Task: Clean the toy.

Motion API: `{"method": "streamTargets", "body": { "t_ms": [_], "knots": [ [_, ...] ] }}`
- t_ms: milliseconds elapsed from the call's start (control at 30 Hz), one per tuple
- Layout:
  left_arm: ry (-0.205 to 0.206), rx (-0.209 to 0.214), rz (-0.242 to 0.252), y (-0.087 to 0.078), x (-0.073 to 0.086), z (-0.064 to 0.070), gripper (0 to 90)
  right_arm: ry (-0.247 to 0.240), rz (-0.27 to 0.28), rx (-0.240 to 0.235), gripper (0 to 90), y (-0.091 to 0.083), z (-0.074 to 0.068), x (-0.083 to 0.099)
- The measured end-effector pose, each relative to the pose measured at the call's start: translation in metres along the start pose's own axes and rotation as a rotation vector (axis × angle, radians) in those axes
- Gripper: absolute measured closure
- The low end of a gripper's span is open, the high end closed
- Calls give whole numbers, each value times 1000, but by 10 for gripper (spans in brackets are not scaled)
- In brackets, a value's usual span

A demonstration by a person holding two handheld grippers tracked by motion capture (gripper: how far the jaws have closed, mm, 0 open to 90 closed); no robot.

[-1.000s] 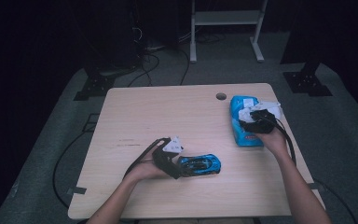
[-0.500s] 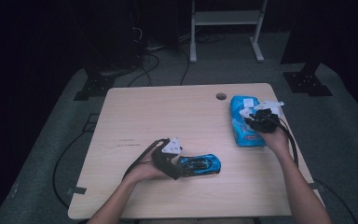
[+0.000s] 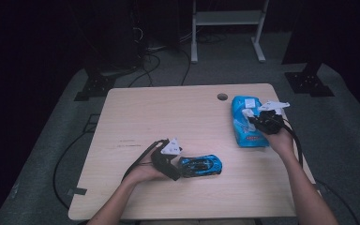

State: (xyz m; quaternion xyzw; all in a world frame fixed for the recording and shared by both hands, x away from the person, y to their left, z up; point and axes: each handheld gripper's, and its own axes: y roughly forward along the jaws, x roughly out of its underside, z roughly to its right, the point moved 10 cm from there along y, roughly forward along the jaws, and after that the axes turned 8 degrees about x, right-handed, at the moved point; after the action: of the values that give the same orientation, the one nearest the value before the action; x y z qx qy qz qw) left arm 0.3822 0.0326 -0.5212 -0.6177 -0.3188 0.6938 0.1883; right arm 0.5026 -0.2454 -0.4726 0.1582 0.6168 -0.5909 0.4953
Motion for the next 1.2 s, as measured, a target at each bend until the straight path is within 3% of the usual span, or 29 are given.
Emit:
{"method": "streamTargets", "body": {
  "t_ms": [300,367,600,633,900,1200],
  "knots": [
    [1,-2,6,0,0,0,98,-16,55,-33,856,-22,-11,-1],
    [2,-2,8,0,0,0,97,-9,95,-62,858,-31,-17,-6],
    [-7,-10,20,0,0,0,97,-80,175,-121,858,-63,-46,-19],
    [-8,-8,20,0,0,0,97,-92,193,-155,858,-74,-59,-22],
    [-1,-9,19,-1,2,0,97,-168,228,-331,858,-115,-123,-20],
    [6,3,23,-2,2,3,97,-194,188,-498,858,-140,-169,-12]
  ]
}}
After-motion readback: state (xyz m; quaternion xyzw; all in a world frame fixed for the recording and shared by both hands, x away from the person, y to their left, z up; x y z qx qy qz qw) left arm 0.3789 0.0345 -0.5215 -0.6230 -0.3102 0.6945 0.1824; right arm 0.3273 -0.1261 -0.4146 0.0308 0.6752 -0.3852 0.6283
